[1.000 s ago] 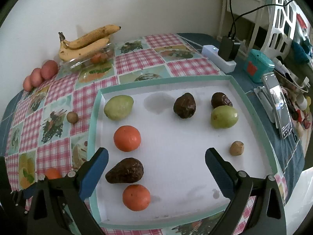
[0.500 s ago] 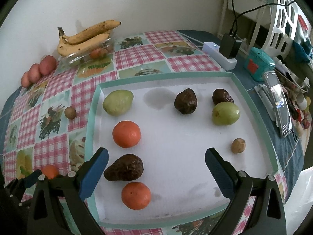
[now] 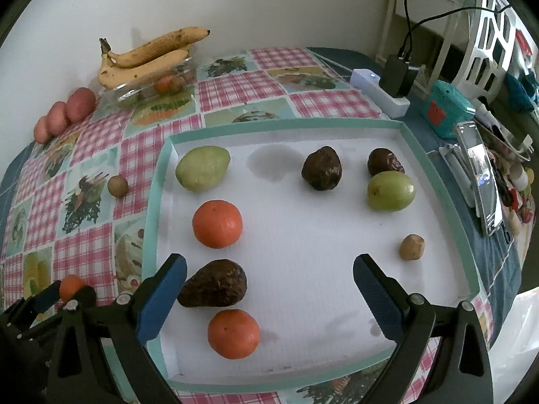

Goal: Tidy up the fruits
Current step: 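Lower the left gripper onto the loose orange and close it, then grasp the small round brown fruit with the right gripper while the left holds the orange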

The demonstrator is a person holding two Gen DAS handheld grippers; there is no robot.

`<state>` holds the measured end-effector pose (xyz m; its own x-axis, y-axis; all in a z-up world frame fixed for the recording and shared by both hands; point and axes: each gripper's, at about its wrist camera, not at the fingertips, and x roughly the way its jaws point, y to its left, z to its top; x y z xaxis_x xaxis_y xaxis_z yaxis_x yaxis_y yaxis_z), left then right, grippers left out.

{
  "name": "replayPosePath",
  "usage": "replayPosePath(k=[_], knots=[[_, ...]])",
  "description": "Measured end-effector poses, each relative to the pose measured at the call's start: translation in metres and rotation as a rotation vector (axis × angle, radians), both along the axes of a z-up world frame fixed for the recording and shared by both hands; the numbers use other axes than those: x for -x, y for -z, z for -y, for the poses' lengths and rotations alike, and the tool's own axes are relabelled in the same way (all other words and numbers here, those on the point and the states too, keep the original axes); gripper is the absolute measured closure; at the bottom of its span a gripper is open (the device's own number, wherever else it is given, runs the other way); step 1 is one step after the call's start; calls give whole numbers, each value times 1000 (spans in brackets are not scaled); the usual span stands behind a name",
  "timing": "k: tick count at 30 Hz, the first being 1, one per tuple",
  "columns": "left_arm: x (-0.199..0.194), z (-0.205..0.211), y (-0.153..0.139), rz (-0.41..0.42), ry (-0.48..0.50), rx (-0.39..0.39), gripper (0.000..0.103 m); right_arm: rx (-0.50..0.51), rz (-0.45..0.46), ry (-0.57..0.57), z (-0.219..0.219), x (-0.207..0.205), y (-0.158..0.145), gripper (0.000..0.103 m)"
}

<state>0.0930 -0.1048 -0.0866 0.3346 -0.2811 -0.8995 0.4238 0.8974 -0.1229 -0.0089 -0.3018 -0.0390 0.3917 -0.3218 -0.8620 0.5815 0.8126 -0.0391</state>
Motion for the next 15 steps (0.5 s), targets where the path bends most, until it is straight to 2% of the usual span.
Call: replayPosePath(k=[2,6,15], knots=[[-6,-10,0,-29,-36,60,52,-2,-2,-1,0,0,0,4],[-15,-32,2,-80,-113,153,69,-5,-4,1,0,0,2,4],[-22,-49,7,-148,-176,275,69,-14,-16,0,-1,-1,5,4]])
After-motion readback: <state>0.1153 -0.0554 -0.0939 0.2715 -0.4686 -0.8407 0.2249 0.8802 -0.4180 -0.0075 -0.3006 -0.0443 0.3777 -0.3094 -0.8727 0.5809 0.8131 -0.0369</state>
